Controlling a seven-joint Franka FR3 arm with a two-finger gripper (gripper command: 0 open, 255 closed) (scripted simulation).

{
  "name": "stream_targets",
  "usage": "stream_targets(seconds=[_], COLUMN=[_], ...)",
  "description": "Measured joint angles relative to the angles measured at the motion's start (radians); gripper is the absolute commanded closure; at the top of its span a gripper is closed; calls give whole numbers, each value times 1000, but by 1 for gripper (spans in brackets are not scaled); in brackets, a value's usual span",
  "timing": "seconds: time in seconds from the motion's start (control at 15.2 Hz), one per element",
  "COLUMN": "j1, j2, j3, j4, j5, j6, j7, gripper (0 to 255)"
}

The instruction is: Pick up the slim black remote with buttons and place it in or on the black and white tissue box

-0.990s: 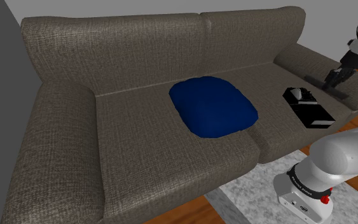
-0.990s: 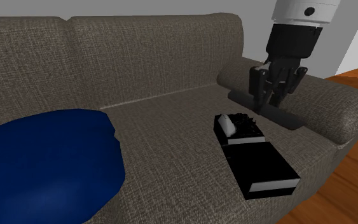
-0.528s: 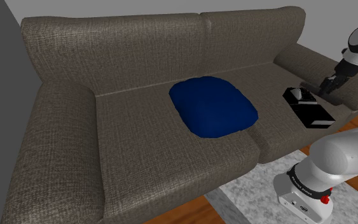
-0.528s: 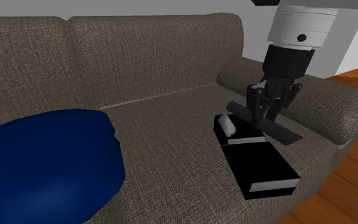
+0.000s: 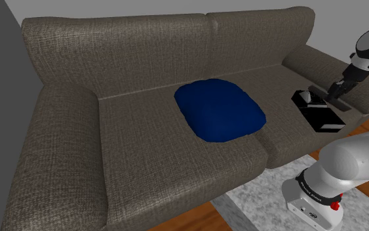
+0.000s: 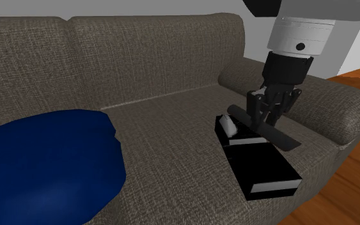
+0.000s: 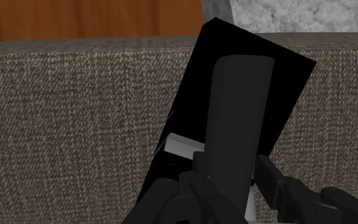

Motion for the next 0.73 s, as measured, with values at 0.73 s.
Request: stream_targets(seconds=[0.73], j1=[2], j2=[-20], j3=[31], j4=[83], j5=[16], j6=[-102], j7=[0], gripper=[0])
